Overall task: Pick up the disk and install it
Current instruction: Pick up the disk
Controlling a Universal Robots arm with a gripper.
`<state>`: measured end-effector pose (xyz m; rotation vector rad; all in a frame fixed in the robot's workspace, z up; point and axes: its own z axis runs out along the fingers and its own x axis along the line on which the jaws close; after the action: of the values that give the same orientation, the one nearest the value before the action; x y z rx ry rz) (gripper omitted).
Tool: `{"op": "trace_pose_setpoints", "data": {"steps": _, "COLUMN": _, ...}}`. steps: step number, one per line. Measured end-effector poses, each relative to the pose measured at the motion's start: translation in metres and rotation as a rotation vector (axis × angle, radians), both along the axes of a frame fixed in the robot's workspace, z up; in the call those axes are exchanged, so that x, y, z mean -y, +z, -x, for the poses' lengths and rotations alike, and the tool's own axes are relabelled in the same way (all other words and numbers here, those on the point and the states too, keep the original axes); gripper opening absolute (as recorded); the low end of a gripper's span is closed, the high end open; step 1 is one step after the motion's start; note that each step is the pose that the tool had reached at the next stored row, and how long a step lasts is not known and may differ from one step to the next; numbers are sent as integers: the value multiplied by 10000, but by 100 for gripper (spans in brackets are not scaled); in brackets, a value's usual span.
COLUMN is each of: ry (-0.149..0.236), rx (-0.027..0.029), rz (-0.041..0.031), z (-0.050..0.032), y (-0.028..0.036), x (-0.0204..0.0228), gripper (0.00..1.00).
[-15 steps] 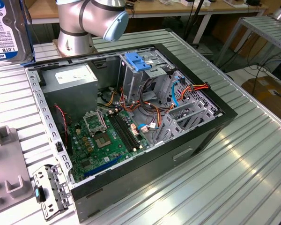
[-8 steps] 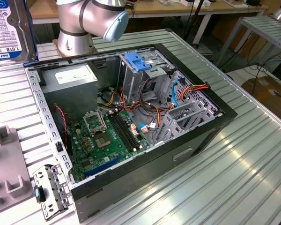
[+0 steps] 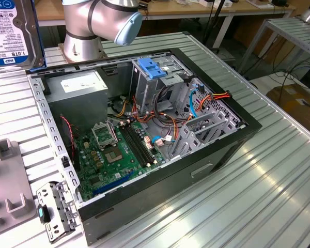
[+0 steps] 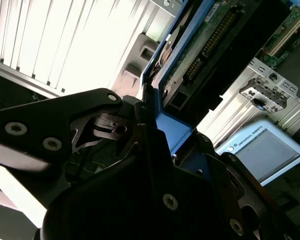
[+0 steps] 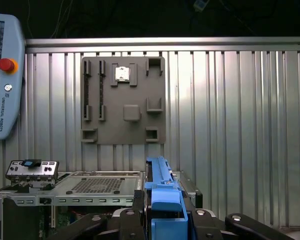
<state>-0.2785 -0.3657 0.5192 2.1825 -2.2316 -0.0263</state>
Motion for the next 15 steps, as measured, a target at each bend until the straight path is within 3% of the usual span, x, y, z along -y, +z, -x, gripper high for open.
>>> {"op": "trace_pose_setpoints", "data": {"steps": 5, "ry": 0, "rx": 1, "rz": -1, "z": -63, "y": 0, "x": 0, "gripper": 37}}
{"op": "trace_pose_setpoints", "data": {"steps": 15, "ry": 0, "rx": 1, "rz": 0, "z": -303, "y": 0, "x": 0, "gripper": 37}}
